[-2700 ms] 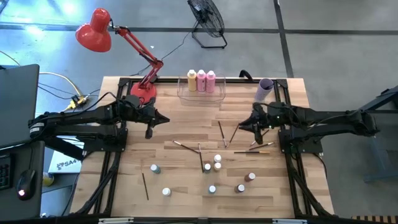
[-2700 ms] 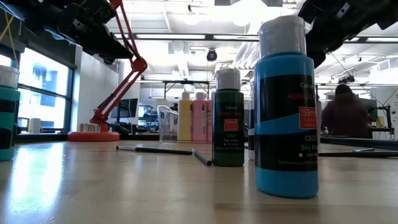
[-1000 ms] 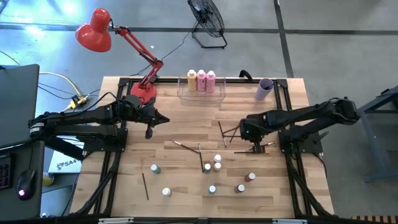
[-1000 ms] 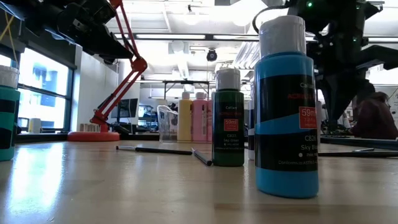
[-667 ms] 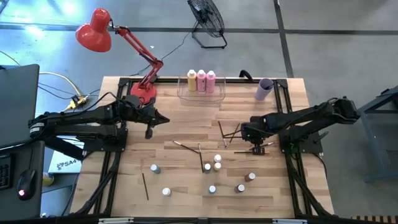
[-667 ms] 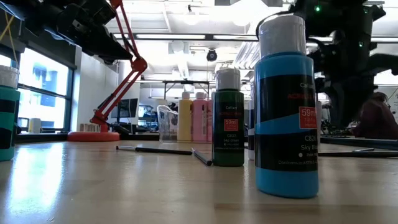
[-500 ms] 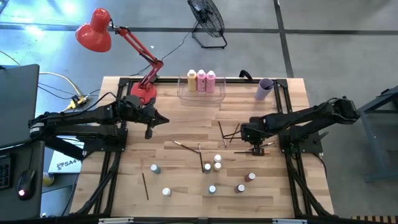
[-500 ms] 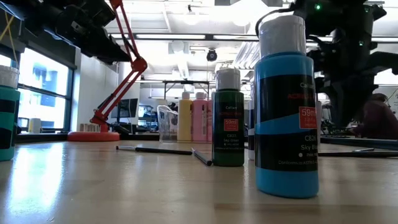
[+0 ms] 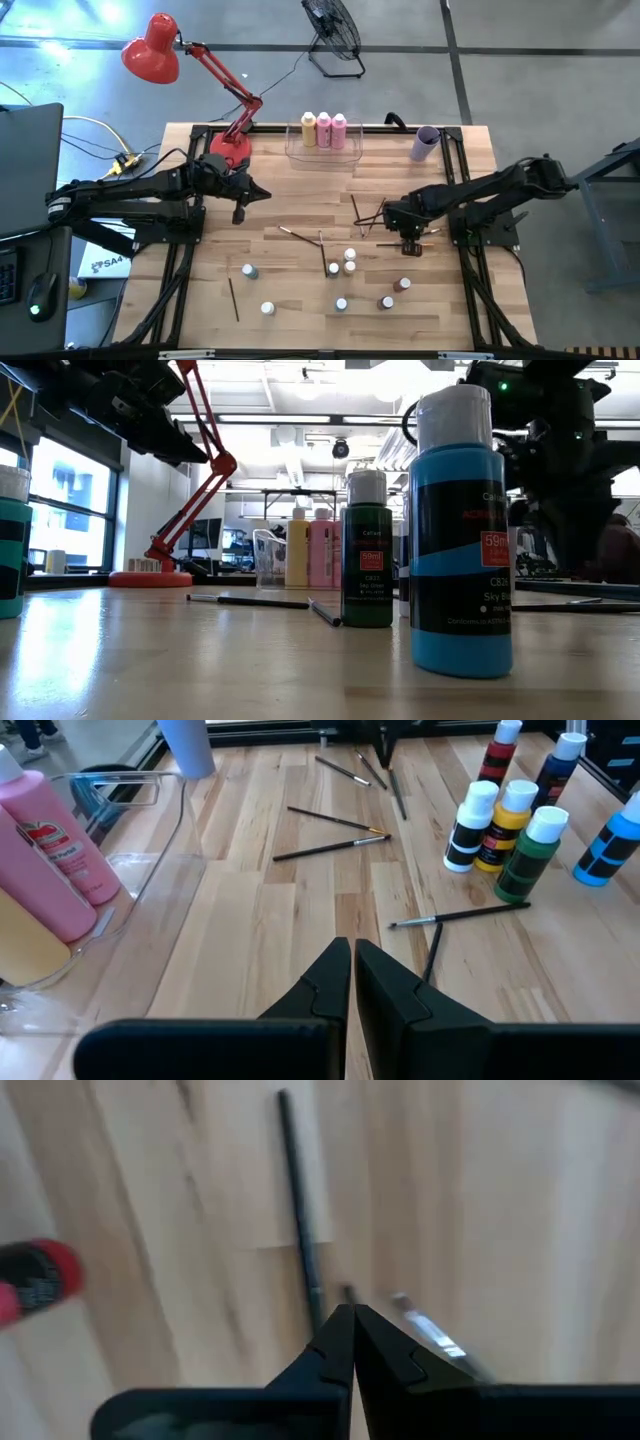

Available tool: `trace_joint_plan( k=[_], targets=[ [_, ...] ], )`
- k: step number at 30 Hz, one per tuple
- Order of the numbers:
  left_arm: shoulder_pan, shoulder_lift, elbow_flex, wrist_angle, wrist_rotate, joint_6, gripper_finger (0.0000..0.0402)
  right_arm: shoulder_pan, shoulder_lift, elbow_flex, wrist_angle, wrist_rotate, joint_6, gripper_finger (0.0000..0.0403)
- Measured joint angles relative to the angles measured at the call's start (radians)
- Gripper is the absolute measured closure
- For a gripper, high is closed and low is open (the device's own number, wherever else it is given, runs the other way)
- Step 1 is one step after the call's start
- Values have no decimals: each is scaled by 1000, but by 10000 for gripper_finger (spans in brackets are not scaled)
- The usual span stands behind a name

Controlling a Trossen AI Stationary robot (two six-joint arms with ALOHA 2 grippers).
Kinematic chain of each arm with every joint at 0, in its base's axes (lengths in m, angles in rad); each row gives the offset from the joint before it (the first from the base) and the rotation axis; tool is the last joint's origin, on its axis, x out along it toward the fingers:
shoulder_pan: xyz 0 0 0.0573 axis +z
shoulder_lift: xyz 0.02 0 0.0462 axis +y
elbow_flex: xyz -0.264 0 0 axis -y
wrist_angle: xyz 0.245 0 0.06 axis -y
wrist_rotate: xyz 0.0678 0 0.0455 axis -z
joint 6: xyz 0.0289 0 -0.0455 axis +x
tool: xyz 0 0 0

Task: Pick & Place Paint Supplies
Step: Put the black paint brush into the violet cup

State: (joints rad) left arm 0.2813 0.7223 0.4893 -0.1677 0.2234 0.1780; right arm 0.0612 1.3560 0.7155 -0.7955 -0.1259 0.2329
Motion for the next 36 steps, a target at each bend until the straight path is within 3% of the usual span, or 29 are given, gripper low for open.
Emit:
trace_joint_plan(
  k=[2, 7, 19, 25, 30, 36],
  targets=[
    [0, 0, 0, 0, 0, 0, 385, 4, 16, 0, -1, -3, 18, 401],
    [0, 0, 0, 0, -7, 0, 385, 23, 41, 0, -14, 126, 25, 401],
    [0, 0, 0, 0, -8, 0, 385, 24, 42, 1, -1, 131, -14, 399],
    [0, 0, 0, 0, -8, 0, 385, 24, 44, 1, 2, 133, -22, 354],
    [0, 0, 0, 0, -8, 0, 385, 24, 58, 0, -16, 194, 8, 306],
    [0, 0, 0, 0, -7, 0, 385, 24, 129, -4, -6, 176, 26, 307]
  ],
)
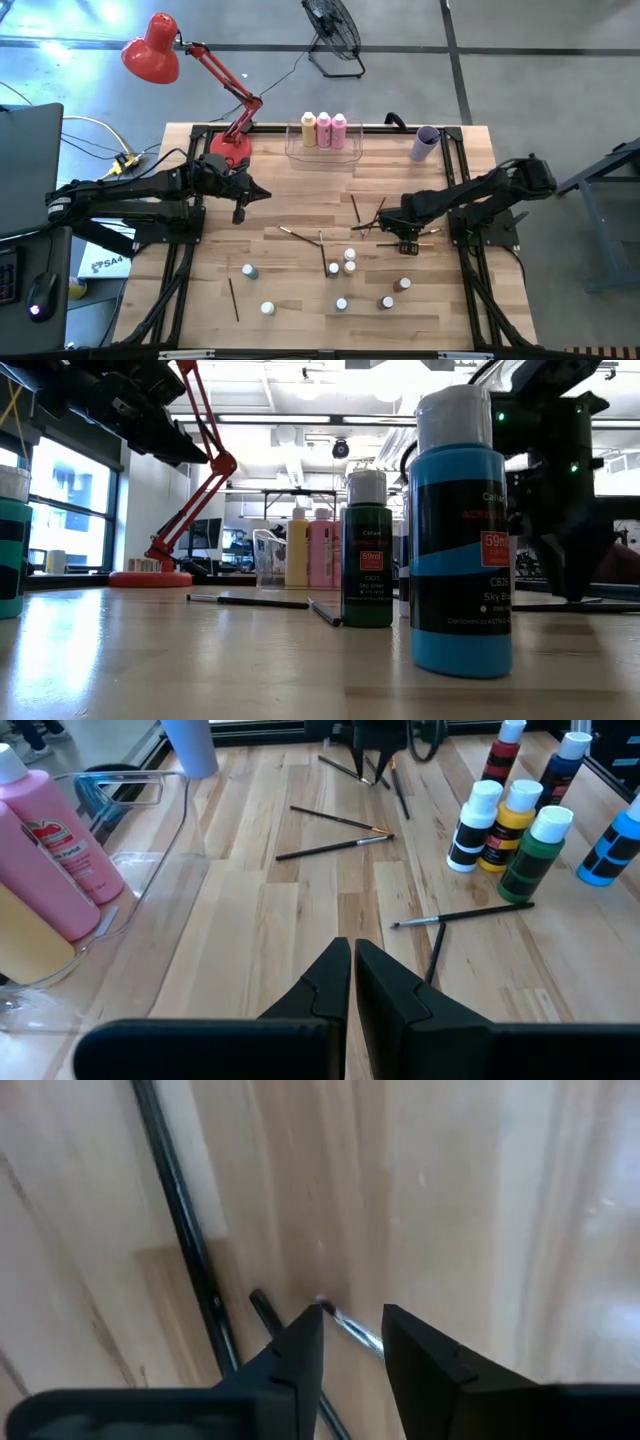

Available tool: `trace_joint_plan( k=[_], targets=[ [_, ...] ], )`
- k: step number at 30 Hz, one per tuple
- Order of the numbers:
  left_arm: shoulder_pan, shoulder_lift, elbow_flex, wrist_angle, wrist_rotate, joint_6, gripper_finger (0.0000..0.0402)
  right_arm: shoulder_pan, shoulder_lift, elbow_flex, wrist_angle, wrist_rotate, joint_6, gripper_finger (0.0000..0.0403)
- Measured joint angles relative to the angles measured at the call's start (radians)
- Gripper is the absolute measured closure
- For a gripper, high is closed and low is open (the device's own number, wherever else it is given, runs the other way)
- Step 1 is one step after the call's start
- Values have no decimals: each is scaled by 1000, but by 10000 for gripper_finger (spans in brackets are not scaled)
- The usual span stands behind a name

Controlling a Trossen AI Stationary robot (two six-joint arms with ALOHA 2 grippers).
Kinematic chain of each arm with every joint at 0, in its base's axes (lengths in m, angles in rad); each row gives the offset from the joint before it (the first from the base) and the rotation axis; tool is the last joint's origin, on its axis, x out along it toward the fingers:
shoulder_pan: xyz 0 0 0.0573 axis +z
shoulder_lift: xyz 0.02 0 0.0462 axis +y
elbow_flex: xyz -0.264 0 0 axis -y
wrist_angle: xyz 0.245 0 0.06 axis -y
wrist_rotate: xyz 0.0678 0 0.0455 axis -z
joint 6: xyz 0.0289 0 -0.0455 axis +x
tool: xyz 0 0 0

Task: Pick & Place Paint Supplies
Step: Put the black paint brush into the violet cup

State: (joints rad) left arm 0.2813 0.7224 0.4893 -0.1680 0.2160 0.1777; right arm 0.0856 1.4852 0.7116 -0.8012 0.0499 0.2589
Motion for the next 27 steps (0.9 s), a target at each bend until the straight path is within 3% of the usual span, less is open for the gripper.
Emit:
trace_joint_plan(
  k=[10, 17, 27],
  targets=[
    [0, 0, 0, -1, 0, 0, 385, 1, 52, 3, 36, -8, 7, 346],
    [0, 0, 0, -2, 0, 0, 385, 1, 51, 1, 44, -18, 10, 395],
    [0, 0, 0, -15, 0, 0, 385, 1, 52, 0, 46, -9, 33, 400]
  ],
)
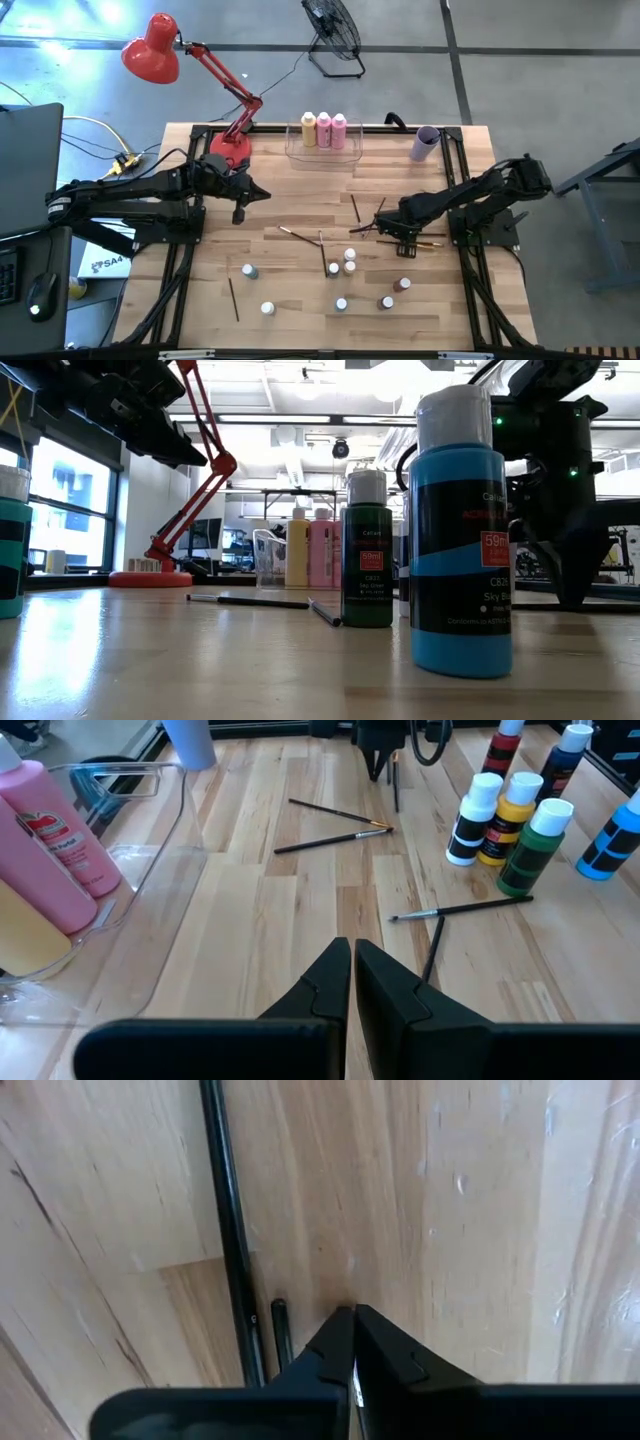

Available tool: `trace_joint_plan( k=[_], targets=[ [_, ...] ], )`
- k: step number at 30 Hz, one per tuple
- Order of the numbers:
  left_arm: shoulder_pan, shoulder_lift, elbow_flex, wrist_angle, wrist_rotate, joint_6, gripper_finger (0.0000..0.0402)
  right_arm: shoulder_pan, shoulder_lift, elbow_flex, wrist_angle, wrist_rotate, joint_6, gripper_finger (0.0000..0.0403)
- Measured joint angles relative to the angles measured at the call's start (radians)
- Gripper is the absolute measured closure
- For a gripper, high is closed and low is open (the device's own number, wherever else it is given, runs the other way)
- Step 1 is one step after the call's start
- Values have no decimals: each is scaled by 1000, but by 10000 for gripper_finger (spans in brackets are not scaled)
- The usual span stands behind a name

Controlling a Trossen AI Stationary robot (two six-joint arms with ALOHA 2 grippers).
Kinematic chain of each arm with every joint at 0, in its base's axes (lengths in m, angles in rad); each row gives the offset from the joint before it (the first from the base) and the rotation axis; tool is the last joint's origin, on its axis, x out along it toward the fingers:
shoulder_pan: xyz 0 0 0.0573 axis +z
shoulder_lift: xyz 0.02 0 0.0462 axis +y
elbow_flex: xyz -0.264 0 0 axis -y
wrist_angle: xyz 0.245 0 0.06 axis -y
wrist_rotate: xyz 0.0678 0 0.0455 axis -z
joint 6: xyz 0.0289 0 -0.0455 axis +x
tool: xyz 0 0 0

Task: Pick & Place Paint Supplies
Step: Put the black paint brush into the violet cup

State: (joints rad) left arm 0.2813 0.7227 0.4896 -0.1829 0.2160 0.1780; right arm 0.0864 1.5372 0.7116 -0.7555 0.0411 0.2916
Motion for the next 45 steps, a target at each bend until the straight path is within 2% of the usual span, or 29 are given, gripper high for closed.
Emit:
trace_joint_plan(
  k=[5, 10, 14, 23, 29, 35, 41, 45],
  targets=[
    [0, 0, 0, 0, 0, 0, 385, 0, -14, -1, 0, 5, 0, 400],
    [0, 0, 0, 0, 0, 0, 385, -4, -58, 2, 19, 68, 5, 400],
    [0, 0, 0, 0, 0, 0, 385, -18, -80, 29, -1, 63, 2, 400],
    [0, 0, 0, 0, 0, 0, 385, -44, -99, 171, -125, 127, -42, 400],
    [0, 0, 0, 0, 0, 0, 385, -71, -100, 271, -131, 175, -87, 400],
    [0, 0, 0, -2, 0, 0, 385, -97, -107, 357, -117, 292, -126, 400],
    [0, 0, 0, -15, 0, 0, 385, -103, -176, 363, -18, 404, -192, 400],
    [0, 0, 0, -35, 0, 0, 385, -102, -238, 363, -10, 524, -187, 400]
  ],
)
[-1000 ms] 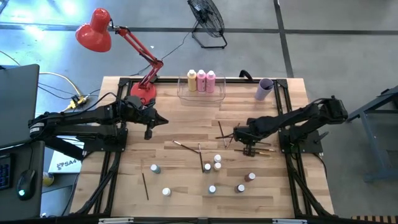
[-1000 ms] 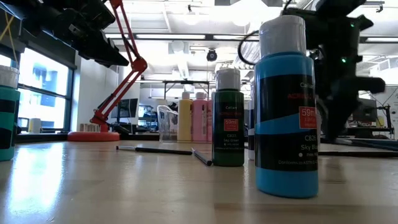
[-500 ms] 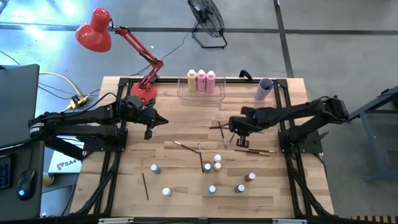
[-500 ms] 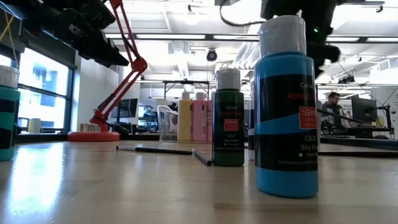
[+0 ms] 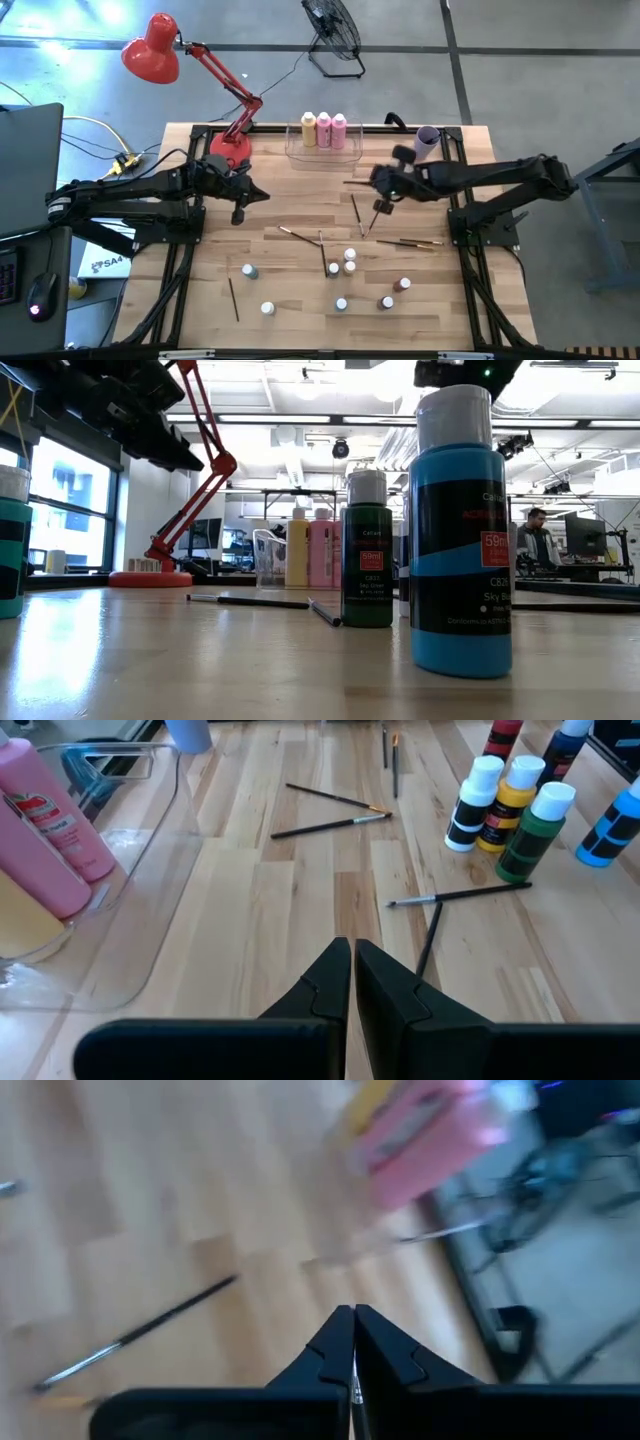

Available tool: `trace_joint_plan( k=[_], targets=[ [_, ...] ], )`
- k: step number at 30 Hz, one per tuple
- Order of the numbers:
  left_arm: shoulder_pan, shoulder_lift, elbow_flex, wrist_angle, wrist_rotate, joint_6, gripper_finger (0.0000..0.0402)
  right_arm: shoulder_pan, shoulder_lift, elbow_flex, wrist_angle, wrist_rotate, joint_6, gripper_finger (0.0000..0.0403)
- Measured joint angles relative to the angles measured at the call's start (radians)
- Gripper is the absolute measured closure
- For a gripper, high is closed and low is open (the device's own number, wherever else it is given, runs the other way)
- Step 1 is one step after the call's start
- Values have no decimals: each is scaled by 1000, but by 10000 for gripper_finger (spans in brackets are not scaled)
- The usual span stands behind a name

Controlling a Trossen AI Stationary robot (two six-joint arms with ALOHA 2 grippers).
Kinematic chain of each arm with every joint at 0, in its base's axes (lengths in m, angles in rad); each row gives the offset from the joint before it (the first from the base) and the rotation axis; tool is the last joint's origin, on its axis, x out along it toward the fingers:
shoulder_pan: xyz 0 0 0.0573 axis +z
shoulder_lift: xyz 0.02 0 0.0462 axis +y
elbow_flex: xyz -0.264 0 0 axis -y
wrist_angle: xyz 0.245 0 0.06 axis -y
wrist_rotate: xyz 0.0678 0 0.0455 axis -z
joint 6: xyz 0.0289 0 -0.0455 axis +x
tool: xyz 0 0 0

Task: Pick & Place Paint Supplies
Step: Put the black paint brush into the violet cup

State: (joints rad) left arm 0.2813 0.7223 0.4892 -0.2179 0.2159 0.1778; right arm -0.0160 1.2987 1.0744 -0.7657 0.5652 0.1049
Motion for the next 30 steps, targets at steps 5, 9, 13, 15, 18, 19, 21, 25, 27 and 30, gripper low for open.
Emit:
trace_joint_plan(
  k=[5, 9, 13, 15, 18, 19, 21, 25, 27, 30],
  targets=[
    [0, 0, 0, -9, 0, 0, 385, -1, -74, 0, 37, 139, 2, 400],
    [0, 0, 0, -12, 0, 0, 385, -9, -126, -19, 75, 220, -5, 400],
    [0, 0, 0, -19, -1, 0, 385, -55, -170, -42, 82, 231, 25, 400],
    [0, 0, 0, -18, -1, 0, 385, -81, -188, -59, 101, 261, 26, 400],
    [0, 0, 0, -18, -1, 2, 385, -131, -210, -84, 161, 293, 21, 400],
    [0, 0, 0, -19, -1, 7, 385, -152, -217, -93, 191, 297, 13, 400],
    [0, 0, 0, -18, -1, 20, 385, -200, -225, -110, 263, 301, -13, 400],
    [0, 0, 0, -18, -1, 25, 385, -301, -230, -149, 433, 293, -89, 400],
    [0, 0, 0, -18, -1, 27, 385, -347, -230, -176, 510, 275, -132, 400],
    [0, 0, 0, -19, -1, 27, 385, -415, -230, -227, 614, 239, -136, 400]
  ],
)
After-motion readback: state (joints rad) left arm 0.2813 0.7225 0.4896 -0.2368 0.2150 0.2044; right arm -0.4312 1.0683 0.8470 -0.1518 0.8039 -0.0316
